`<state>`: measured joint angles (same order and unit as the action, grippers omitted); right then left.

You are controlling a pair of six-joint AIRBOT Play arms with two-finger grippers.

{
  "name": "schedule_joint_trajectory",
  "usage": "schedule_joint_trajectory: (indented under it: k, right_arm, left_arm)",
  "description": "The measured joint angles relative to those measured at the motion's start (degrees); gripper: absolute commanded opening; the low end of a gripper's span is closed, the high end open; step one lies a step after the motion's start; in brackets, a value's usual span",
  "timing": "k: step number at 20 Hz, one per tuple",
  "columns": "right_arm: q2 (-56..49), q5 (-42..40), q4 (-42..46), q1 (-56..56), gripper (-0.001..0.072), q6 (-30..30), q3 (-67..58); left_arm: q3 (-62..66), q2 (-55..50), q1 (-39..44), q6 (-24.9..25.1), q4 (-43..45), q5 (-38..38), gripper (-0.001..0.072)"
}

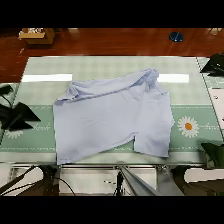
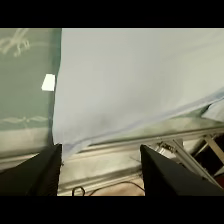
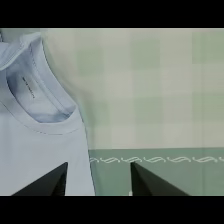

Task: Fold the shirts.

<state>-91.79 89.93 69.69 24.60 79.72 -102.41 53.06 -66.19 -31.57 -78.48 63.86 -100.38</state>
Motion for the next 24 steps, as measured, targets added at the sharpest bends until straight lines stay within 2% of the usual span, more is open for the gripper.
schedule_joint_trajectory:
  k: [4,9,18,24]
  right_arm:
    - [0.5,-2.1,-3.3,3.1,0.0476,-1.2,5.6]
    - [0.7,-5.2,-4.4,4.0,0.0476,-3.0,11.0]
    - [0.8,-6.0,-3.6,4.2,0.0476,-4.1,13.5]
    - [1.1,-5.8,-3.4,4.2,0.0475,-4.2,13.6]
  left_arm:
    - [-12.7,1.9,-0.6,0.0,2.6,3.1,0.0581]
    - [-20.3,1.3,1.1,1.7,3.7,8.2,0.0581]
    - [-23.2,-2.9,8.0,2.5,4.1,12.9,0.0582]
    - [-23.4,-4.8,13.7,0.3,4.1,16.7,0.0582]
